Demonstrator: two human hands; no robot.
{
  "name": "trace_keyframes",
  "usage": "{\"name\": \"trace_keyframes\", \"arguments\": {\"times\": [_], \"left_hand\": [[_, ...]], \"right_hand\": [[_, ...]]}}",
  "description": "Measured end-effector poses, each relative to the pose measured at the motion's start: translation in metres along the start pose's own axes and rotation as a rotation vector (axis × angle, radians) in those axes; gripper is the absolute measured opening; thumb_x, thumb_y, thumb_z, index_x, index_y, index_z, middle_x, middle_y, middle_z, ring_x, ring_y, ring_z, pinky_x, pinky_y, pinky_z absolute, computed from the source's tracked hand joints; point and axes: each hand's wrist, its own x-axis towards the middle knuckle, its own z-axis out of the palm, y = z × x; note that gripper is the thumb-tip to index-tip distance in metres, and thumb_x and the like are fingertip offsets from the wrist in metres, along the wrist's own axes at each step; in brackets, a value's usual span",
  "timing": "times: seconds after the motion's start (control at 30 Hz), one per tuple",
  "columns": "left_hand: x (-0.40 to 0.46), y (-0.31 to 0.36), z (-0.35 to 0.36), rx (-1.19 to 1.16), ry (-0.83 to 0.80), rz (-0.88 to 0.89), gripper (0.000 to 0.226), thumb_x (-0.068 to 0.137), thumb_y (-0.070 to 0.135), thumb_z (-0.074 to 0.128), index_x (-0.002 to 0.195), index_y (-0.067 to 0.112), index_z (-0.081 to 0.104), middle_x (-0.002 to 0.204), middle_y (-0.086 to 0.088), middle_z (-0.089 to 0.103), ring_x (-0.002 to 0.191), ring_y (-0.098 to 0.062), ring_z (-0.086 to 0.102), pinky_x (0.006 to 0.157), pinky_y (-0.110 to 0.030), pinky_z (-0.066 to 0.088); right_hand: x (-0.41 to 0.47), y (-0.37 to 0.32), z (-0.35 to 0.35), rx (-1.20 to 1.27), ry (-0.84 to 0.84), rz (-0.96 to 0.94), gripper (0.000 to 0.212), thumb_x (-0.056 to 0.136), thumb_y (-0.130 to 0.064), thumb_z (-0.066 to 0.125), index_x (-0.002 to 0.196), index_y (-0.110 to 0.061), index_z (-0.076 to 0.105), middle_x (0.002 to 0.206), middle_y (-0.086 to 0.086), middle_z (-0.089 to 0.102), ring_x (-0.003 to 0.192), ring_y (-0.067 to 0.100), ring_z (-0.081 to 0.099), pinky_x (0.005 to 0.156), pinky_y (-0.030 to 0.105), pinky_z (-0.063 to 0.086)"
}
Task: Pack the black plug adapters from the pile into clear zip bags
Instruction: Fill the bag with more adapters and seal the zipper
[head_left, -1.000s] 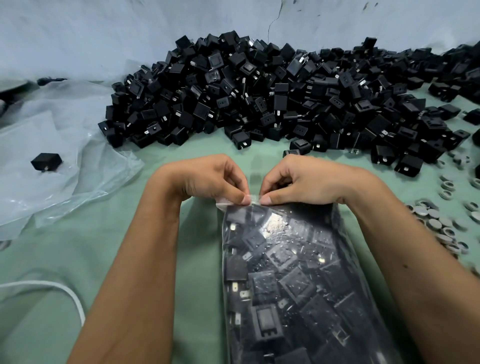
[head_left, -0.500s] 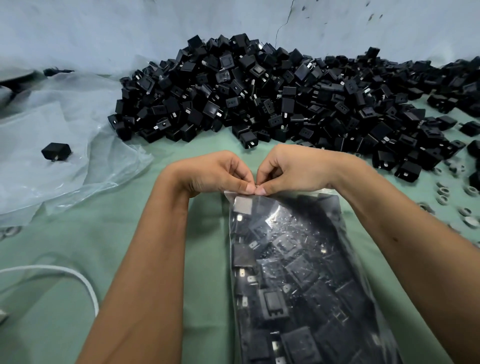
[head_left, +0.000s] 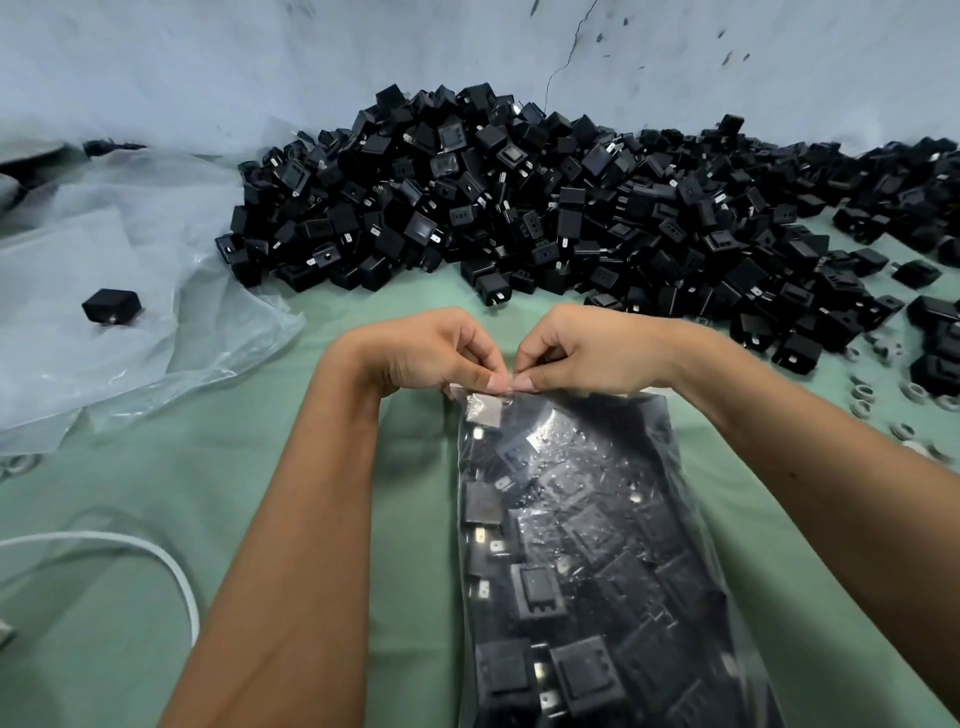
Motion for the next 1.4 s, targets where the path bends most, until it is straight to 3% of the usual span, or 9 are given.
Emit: {"name": "trace_keyframes", "arguments": {"times": [0.1,0.2,0.3,0.53,0.67,0.8,1.0,1.17,1.4], "left_hand": [[0.0,0.002,0.0,0.023,-0.013,-0.012,0.01,0.093,0.007,0.071,0.085,0.01,0.076,0.067,0.003,0.066,0.062,-0.008,0.053,0.062,-0.021,0.043],[0.005,0.007,0.002,0.083,0.042,-0.044,0.004,0.091,0.007,0.074,0.089,0.006,0.076,0.075,-0.007,0.068,0.066,-0.012,0.055,0.065,-0.025,0.044],[0.01,0.011,0.005,0.12,0.049,-0.048,0.007,0.091,0.007,0.075,0.084,0.01,0.076,0.075,-0.008,0.067,0.063,-0.009,0.056,0.061,-0.019,0.046],[0.011,0.008,0.007,0.095,-0.002,-0.015,0.014,0.095,0.005,0.069,0.083,0.01,0.074,0.065,0.005,0.066,0.057,-0.003,0.054,0.056,-0.013,0.042],[0.013,0.01,0.007,0.138,0.023,-0.056,0.012,0.095,0.009,0.071,0.084,0.01,0.075,0.065,0.001,0.064,0.055,-0.003,0.052,0.055,-0.015,0.042],[0.018,0.016,0.009,0.179,0.032,-0.095,0.012,0.095,0.012,0.072,0.083,0.014,0.076,0.056,0.008,0.059,0.047,-0.001,0.048,0.05,-0.017,0.039],[0.016,0.014,0.01,0.137,-0.009,-0.059,0.01,0.096,0.012,0.07,0.089,0.007,0.076,0.065,0.002,0.069,0.057,-0.007,0.061,0.057,-0.022,0.047],[0.019,0.013,0.01,0.153,0.025,-0.087,0.008,0.094,0.011,0.072,0.088,0.009,0.077,0.071,-0.002,0.07,0.062,-0.01,0.061,0.066,-0.027,0.048],[0.029,0.018,0.022,0.143,0.004,-0.023,0.009,0.092,0.018,0.076,0.085,0.014,0.079,0.069,0.006,0.07,0.061,-0.003,0.058,0.061,-0.016,0.045]], "right_hand": [[-0.002,0.007,-0.002,0.027,-0.011,0.01,0.019,0.097,-0.022,0.072,0.08,-0.016,0.075,0.056,-0.013,0.058,0.051,0.001,0.045,0.054,0.012,0.037],[0.001,0.009,0.0,-0.024,-0.012,0.009,0.022,0.098,-0.023,0.07,0.076,-0.022,0.072,0.058,-0.013,0.057,0.053,0.001,0.045,0.058,0.017,0.038],[0.002,0.008,0.003,-0.036,-0.014,-0.006,0.028,0.099,-0.023,0.069,0.072,-0.03,0.068,0.057,-0.017,0.056,0.054,0.0,0.046,0.058,0.013,0.036],[-0.005,0.018,-0.007,0.042,-0.059,0.035,0.019,0.096,-0.028,0.074,0.082,-0.016,0.078,0.067,-0.002,0.064,0.063,0.009,0.05,0.065,0.026,0.042],[-0.003,0.016,-0.003,0.056,-0.035,0.024,0.024,0.097,-0.021,0.072,0.073,-0.019,0.072,0.054,-0.011,0.051,0.05,0.003,0.039,0.052,0.013,0.034],[-0.003,0.017,-0.001,-0.009,-0.032,0.011,0.032,0.1,-0.021,0.068,0.069,-0.027,0.065,0.051,-0.015,0.046,0.05,0.003,0.039,0.055,0.015,0.033],[-0.009,0.03,-0.004,0.125,-0.02,0.046,0.033,0.1,-0.031,0.067,0.071,-0.016,0.069,0.051,-0.012,0.048,0.047,0.005,0.038,0.048,0.013,0.034],[-0.017,0.044,-0.014,0.176,-0.108,0.126,0.015,0.095,-0.033,0.074,0.085,-0.023,0.08,0.067,-0.01,0.066,0.06,0.004,0.053,0.057,0.014,0.043],[-0.013,0.038,-0.009,0.117,-0.101,0.106,0.02,0.096,-0.026,0.073,0.079,-0.015,0.074,0.067,0.007,0.053,0.065,0.02,0.043,0.066,0.035,0.035]]}}
